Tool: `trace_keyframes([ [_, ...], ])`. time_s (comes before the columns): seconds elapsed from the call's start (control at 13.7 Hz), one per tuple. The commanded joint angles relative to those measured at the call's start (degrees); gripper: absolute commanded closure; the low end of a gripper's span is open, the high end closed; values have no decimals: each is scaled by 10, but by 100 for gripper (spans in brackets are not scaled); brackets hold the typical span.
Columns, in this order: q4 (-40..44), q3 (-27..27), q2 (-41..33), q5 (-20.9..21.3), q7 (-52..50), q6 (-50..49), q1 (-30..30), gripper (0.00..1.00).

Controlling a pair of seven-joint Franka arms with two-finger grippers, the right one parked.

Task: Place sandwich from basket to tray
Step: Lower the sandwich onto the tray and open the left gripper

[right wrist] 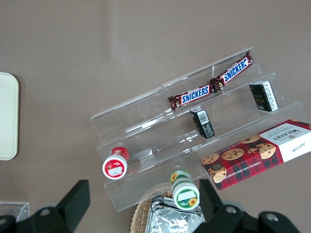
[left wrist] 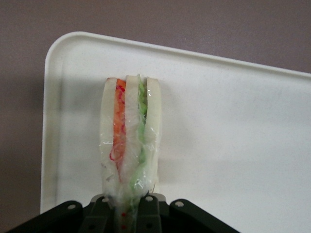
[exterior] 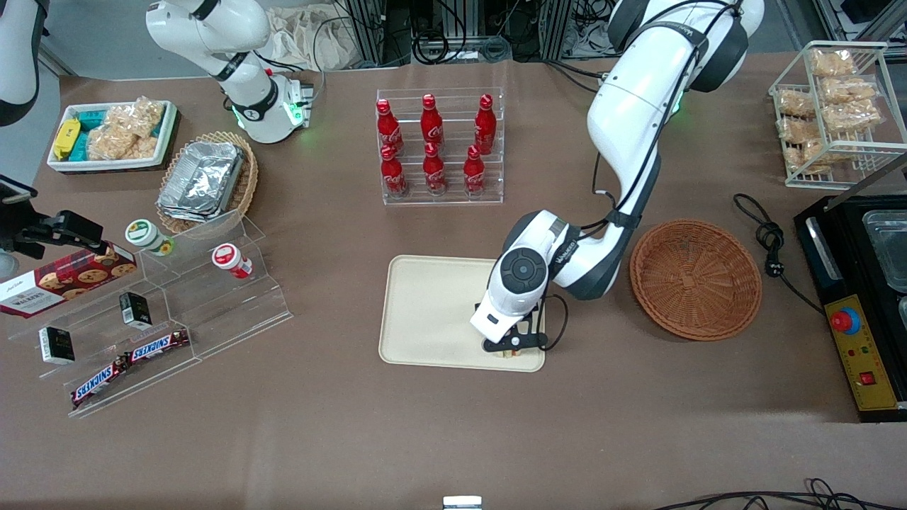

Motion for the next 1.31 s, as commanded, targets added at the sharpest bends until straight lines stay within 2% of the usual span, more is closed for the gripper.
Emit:
trace_keyframes([
  [0.0,-27,4,-33,5,33,-36,1,93],
  [0.15,-29,4,-38,5,60,-45,3,72],
  [0.29,-28,5,-38,4,63,-46,4,0],
  [0.8,-28,8,-76,6,63,-59,6,0],
  [1.09,-32,42,-153,6,65,-157,7,0],
  [1.24,-69,64,-209,-3,64,-185,7,0],
])
